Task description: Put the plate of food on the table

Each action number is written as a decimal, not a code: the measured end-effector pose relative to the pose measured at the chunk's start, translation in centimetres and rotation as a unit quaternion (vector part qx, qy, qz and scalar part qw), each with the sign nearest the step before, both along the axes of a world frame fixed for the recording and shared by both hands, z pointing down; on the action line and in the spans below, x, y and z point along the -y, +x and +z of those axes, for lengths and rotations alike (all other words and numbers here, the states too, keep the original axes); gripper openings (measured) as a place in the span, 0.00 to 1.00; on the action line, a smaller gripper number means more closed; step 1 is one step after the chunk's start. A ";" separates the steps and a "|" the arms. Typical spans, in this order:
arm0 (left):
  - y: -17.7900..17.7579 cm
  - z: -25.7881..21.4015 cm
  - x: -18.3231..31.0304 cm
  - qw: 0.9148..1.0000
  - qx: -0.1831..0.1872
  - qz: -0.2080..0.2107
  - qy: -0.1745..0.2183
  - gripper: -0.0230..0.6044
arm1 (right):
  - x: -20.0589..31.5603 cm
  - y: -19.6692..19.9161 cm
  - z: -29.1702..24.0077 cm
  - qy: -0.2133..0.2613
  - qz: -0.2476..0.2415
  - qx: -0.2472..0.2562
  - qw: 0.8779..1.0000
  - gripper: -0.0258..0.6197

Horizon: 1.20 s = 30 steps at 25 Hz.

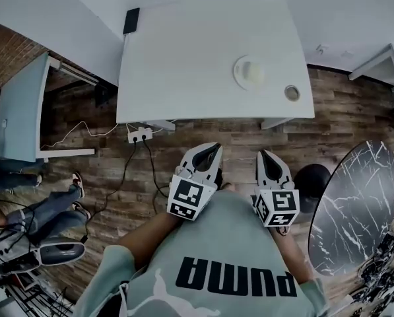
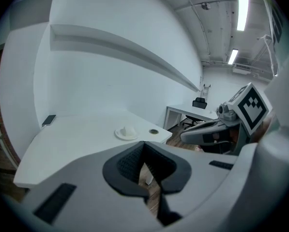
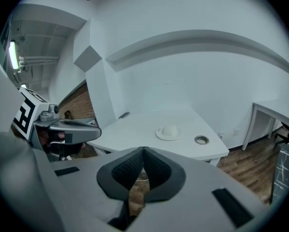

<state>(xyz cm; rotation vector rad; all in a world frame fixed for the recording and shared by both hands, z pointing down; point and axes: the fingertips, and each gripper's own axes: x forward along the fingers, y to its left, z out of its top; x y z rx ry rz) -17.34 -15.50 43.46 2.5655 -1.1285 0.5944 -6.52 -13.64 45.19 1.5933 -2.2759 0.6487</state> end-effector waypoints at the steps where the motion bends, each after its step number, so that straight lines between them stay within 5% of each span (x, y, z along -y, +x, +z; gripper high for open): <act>1: -0.1 0.1 0.5 1.000 -0.002 0.001 -0.003 0.05 | 0.5 -0.1 0.0 -0.002 0.001 -0.003 1.000 0.05; 21: -1.1 -0.1 10.5 0.998 -0.044 0.049 -0.007 0.05 | 9.2 -1.1 -1.2 -0.015 0.042 -0.046 0.998 0.05; 30: -2.1 -0.2 12.3 0.997 -0.063 0.036 -0.011 0.05 | 11.0 -0.7 -1.7 -0.013 0.060 -0.045 0.997 0.05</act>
